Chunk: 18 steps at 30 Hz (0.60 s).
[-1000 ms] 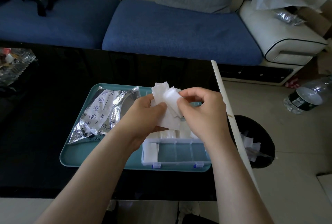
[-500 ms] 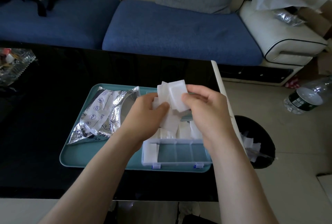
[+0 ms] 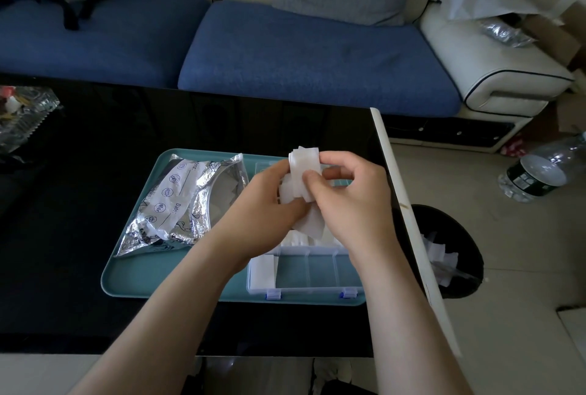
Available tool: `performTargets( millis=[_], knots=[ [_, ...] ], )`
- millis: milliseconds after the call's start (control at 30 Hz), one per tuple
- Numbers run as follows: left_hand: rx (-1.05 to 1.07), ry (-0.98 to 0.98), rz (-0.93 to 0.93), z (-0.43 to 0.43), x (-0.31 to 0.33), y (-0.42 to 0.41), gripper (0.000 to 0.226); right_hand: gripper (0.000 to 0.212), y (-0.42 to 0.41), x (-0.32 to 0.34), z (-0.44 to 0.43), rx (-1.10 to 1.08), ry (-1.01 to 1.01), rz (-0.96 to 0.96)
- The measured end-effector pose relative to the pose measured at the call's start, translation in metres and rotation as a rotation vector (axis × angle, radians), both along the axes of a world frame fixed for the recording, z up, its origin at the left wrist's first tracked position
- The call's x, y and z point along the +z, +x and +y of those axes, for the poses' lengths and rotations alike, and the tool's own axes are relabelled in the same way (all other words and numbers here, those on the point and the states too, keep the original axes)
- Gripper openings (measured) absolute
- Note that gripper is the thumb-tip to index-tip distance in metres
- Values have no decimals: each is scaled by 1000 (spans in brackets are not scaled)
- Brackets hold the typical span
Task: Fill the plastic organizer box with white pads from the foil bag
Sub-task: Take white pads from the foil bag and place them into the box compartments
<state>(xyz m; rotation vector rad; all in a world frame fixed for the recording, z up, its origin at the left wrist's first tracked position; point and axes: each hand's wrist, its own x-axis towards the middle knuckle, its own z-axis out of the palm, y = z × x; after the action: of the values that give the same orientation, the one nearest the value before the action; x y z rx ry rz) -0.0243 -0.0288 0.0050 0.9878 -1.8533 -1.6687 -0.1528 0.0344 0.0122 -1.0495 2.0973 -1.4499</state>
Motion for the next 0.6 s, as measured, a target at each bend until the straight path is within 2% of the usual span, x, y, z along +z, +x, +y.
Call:
performTargets(
  millis=[167,267,400,600],
  knots=[
    [93,-25,-21,-5,-5,1,34,13,-1,-2,-2,-47,-36,34],
    [113,42,-24,-7,-6,1,39,13,-3,-1,-2,-78,-34,-122],
    [181,155,24,-8,-7,2,40,28,-7,9,1,-162,-128,-401],
    [294,315,153,-14,-10,2,36,20,-12,16,3,-181,-84,-546]
  ],
)
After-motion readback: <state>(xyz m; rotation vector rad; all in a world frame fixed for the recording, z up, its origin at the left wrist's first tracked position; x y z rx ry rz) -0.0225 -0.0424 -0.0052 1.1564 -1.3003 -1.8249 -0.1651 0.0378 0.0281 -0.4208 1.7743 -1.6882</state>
